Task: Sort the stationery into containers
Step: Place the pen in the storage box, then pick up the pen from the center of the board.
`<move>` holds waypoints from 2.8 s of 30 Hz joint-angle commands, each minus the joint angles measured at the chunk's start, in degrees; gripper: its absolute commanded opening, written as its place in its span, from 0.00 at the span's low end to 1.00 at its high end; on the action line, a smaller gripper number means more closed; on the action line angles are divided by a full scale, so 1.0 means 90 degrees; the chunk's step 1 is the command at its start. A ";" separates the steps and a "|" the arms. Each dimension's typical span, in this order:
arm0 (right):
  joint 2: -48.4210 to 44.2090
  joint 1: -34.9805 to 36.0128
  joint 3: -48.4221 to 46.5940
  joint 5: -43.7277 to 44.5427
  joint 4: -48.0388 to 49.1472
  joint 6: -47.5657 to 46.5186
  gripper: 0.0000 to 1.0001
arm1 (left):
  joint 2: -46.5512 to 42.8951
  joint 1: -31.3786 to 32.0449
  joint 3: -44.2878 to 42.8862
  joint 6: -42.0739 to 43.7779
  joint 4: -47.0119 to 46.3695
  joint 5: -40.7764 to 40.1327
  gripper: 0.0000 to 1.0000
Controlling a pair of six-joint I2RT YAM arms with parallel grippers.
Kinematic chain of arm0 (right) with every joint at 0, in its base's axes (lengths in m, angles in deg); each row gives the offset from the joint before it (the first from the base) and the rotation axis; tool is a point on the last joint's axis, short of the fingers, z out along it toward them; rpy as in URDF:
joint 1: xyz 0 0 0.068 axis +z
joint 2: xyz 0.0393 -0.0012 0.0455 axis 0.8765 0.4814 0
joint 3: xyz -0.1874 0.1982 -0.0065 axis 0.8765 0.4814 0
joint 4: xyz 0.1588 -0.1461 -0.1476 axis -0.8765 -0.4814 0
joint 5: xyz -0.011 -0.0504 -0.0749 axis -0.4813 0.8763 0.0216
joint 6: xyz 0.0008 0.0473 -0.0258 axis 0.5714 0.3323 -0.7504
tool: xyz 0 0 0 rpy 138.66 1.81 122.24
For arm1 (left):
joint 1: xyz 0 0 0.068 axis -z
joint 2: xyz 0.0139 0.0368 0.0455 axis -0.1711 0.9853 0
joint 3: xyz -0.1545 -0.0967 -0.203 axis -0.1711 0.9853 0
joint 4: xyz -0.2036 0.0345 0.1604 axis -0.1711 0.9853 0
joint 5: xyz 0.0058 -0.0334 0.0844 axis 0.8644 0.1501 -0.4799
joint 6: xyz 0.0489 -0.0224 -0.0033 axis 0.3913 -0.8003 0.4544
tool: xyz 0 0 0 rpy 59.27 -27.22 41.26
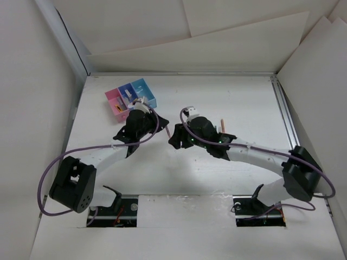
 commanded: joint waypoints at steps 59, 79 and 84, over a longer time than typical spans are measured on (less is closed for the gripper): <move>-0.0131 -0.1775 0.0296 0.2390 -0.1282 0.1606 0.39 | 0.1903 0.0269 -0.2780 0.0456 0.0324 -0.2827 0.44; -0.0142 -0.1775 0.1176 0.2136 -0.1468 0.2124 0.39 | -0.0039 0.0905 -0.0262 0.0436 -0.0419 -0.0962 0.44; 0.0073 -0.1775 0.1058 0.2136 -0.1546 0.2182 0.39 | -0.0186 0.0905 -0.0025 0.0435 -0.0605 -0.0679 0.45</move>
